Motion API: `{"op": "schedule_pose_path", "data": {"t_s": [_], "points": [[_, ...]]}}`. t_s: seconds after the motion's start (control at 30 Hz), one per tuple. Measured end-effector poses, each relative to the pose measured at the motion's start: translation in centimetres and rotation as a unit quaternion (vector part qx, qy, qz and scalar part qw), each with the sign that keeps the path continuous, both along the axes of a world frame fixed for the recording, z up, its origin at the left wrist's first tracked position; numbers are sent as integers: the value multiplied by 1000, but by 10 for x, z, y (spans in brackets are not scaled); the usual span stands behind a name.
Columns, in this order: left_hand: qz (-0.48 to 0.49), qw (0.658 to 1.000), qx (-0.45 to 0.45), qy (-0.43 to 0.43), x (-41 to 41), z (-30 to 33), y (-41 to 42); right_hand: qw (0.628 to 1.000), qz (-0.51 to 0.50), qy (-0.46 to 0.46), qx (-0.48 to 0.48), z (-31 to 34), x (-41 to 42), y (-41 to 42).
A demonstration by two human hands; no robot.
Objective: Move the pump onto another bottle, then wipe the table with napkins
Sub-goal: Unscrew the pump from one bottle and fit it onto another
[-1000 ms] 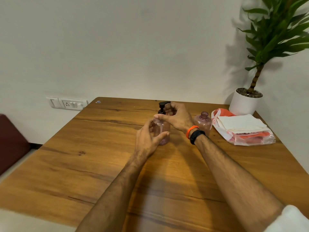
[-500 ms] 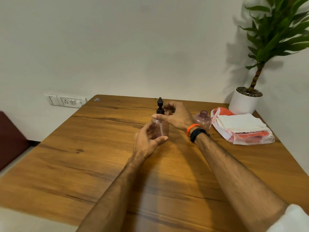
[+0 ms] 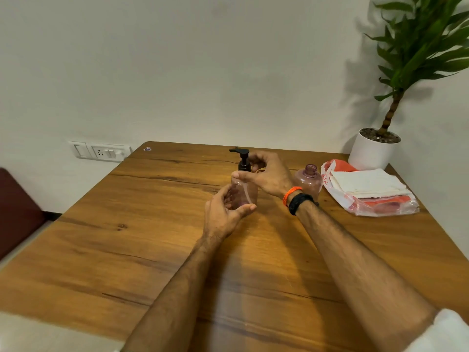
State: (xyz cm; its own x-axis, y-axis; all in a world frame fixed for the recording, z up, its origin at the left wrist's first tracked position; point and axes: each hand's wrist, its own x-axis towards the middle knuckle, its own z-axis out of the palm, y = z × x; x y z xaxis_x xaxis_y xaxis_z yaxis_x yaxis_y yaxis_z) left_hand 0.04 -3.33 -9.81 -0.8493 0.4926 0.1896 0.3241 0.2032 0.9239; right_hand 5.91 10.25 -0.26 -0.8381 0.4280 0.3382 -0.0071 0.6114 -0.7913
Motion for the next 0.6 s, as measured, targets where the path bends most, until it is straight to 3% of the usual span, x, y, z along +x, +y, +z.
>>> {"op": "schedule_pose_path", "data": {"t_s": [0.27,0.6], "points": [[8,1000,-10,-5,-1,1,1,998,64,-14,-17,4,1,5],[12,1000,-15,-5,-5,-2,1,1000,28,-8,-8,9,-2,2]]}}
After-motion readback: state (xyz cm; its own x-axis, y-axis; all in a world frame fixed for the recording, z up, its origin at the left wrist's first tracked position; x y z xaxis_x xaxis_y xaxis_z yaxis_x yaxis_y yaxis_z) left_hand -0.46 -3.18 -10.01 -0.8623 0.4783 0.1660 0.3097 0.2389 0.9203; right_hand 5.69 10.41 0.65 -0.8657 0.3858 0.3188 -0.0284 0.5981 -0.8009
